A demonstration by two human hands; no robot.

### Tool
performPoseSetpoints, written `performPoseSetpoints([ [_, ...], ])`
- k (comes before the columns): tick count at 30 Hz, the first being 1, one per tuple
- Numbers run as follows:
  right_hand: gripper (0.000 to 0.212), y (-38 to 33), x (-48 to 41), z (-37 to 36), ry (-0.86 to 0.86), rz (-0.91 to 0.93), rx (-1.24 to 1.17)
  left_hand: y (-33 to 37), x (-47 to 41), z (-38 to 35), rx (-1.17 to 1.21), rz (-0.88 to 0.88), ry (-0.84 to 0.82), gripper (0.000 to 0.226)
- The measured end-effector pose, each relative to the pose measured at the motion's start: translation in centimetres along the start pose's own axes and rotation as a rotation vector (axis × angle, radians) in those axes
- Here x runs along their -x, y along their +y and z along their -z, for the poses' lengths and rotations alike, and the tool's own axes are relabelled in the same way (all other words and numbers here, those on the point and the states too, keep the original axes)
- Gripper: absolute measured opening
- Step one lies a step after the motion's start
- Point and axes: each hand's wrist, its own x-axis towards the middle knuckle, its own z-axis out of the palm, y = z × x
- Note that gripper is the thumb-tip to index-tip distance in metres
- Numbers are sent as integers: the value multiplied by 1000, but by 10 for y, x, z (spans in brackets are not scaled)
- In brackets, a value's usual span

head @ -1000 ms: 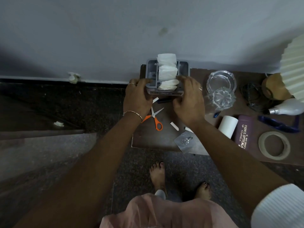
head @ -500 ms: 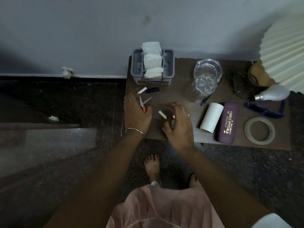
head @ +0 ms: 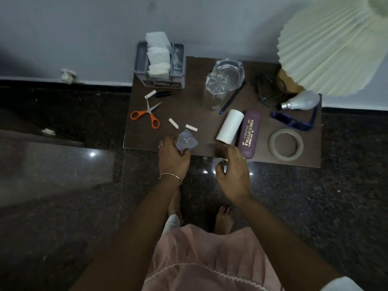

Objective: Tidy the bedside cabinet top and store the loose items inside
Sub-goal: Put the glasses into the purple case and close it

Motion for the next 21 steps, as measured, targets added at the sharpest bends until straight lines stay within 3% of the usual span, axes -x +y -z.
performPoseSetpoints([
  [6, 44, 24, 18, 25, -46, -26, -13, 16, 36, -29, 37, 25, -43, 40],
  [15, 44, 64, 18, 69, -5, -125, -50, 76, 72, -91, -19, -93, -212, 35],
  [21, 44, 105, 8, 95, 18, -242, -3, 102, 73, -120, -178, -184, -302, 36],
])
